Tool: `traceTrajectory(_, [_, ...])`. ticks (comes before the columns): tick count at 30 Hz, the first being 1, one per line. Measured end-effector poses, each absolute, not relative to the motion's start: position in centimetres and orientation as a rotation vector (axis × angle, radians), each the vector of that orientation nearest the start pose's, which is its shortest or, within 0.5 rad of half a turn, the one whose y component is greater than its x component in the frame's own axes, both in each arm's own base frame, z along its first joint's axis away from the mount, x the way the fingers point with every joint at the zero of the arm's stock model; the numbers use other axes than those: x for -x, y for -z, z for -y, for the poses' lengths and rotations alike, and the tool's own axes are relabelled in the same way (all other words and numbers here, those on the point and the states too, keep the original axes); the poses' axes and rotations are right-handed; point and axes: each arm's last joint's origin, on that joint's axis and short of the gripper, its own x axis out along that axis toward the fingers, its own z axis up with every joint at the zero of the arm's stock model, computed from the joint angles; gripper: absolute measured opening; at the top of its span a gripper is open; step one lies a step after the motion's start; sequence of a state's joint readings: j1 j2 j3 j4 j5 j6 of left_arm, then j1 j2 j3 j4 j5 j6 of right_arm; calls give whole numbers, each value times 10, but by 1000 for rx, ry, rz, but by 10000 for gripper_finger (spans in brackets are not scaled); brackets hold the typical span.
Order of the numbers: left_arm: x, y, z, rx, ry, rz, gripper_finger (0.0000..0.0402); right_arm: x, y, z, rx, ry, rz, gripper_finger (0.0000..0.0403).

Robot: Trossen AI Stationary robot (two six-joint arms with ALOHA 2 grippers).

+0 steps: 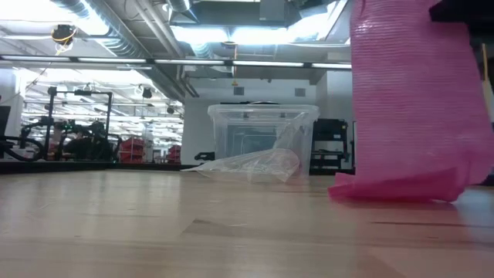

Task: Roll bandage
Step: Roll the pink bandage

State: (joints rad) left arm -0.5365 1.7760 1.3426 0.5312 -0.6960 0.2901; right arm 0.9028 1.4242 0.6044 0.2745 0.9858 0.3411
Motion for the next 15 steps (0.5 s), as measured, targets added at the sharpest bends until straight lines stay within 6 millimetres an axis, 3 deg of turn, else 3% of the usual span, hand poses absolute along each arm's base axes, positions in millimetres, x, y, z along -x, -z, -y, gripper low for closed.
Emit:
traceTrajectory(6, [-364,-323,192,-256,-178,60,13,-184,-185,-197,106,17,-316,17])
traceTrajectory(15, [-366,-322,182,-418,-333,0,13,-180,-201,-214,57,-111,-278,6])
